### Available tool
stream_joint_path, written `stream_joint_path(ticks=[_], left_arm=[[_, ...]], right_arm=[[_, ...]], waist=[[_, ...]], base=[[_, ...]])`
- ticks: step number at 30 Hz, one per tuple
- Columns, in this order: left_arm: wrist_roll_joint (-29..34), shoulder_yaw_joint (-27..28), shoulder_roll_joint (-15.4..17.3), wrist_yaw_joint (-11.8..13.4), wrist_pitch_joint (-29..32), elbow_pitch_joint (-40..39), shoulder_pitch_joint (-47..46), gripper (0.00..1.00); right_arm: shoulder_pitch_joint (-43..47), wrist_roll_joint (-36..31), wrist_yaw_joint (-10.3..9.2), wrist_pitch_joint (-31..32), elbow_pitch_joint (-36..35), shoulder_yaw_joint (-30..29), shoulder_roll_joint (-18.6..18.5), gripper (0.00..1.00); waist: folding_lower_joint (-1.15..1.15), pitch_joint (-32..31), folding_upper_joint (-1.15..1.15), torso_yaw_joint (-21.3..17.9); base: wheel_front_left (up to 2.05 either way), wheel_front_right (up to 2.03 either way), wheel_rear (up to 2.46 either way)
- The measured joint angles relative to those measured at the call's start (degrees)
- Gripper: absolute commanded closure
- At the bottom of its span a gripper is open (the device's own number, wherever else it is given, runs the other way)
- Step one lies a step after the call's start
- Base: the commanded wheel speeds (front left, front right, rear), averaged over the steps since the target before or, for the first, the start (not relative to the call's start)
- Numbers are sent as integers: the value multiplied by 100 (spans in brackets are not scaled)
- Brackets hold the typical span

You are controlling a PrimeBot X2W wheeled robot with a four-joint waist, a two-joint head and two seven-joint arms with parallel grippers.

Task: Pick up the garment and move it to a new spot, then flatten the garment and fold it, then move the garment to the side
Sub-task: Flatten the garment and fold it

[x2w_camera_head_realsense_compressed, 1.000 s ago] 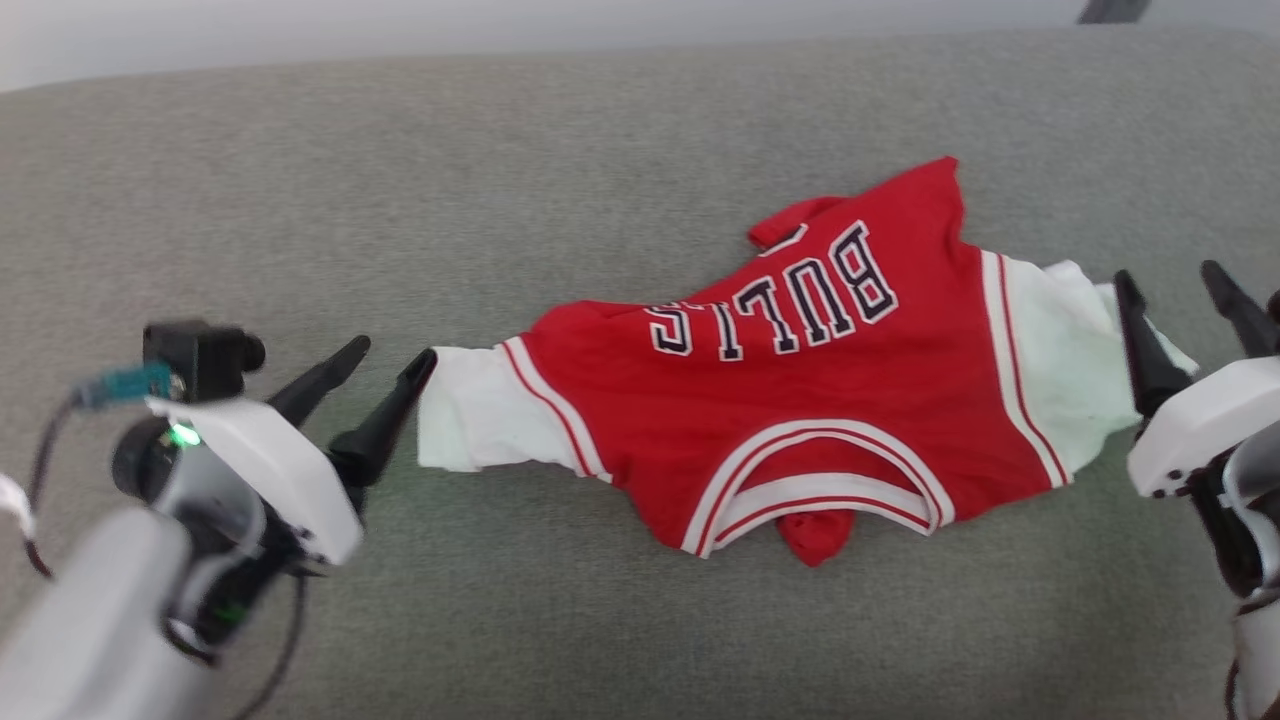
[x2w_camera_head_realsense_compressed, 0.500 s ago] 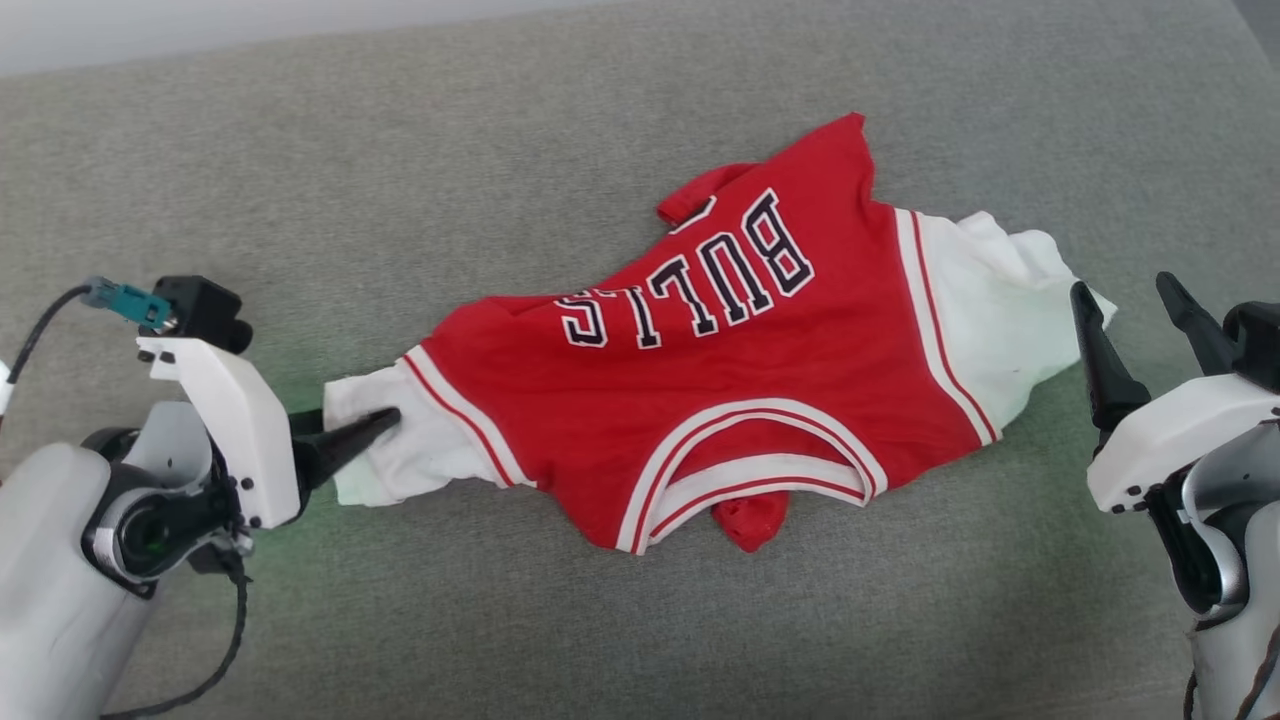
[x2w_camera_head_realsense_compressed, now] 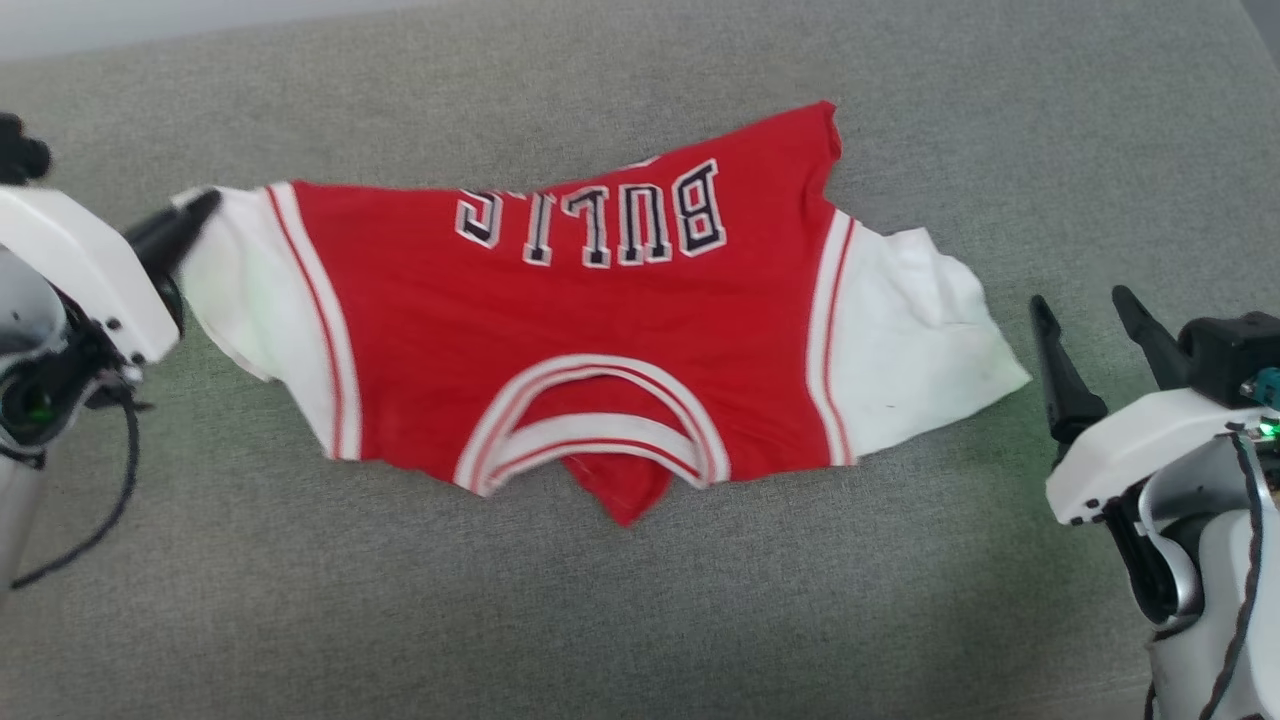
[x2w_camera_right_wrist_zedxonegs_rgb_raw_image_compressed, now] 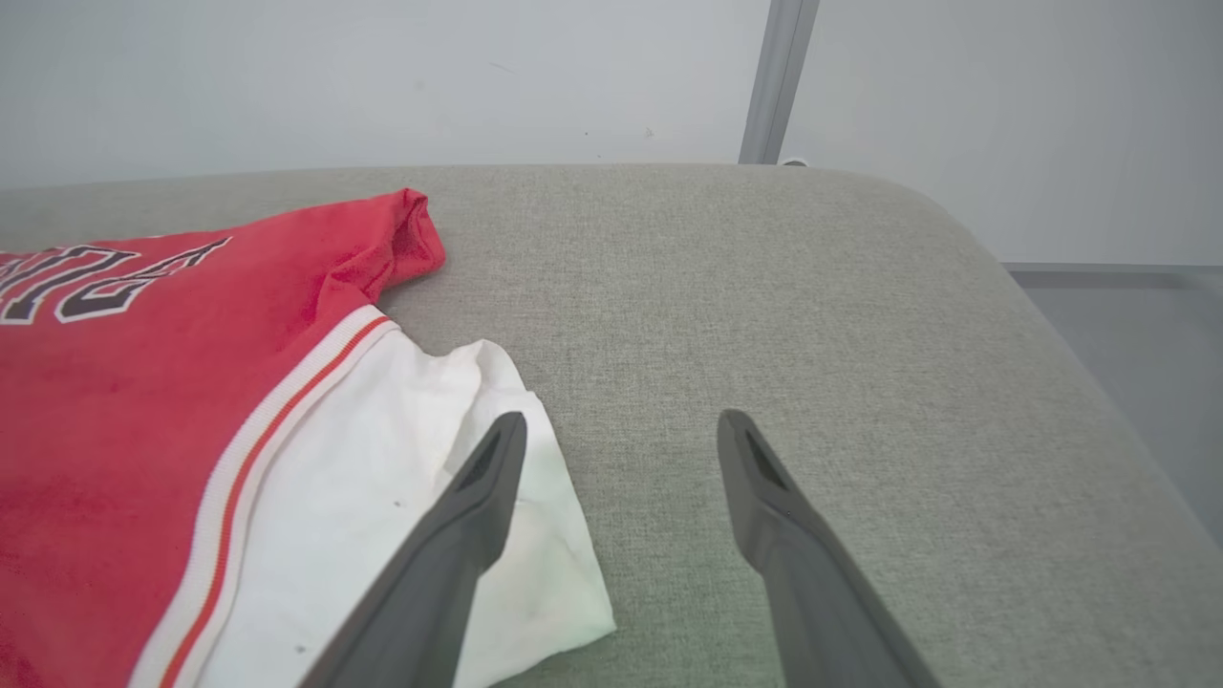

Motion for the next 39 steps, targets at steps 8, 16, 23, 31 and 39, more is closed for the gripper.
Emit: stream_joint_path(ticks=[8, 16, 23, 31, 39], left_arm=[[737, -432, -105, 0, -240, 1018, -576, 100], [832, -677, -408, 1, -839, 2039, -806, 100], [645, -1093, -304, 0, -971, 1986, -808, 0], [4, -1461, 272, 0, -81, 1413, -826, 0], [-880, -1596, 605, 0, 1428, 690, -447, 0]], right_arm=[[-137, -2, 0, -62, 58, 125, 30, 0], [-225, -42, 0, -172, 181, 213, 76, 0], [-233, -59, 0, -213, 252, 177, 97, 0], [-192, -96, 0, -219, 299, 178, 118, 0], [-170, -97, 0, -219, 291, 193, 130, 0]], waist=[[0, 149, 0, -98], [0, 283, 0, -257], [0, 252, 0, -213], [0, 108, 0, -20], [0, 112, 0, 23]], base=[[0, 0, 0], [0, 0, 0], [0, 0, 0], [0, 0, 0], [0, 0, 0]])
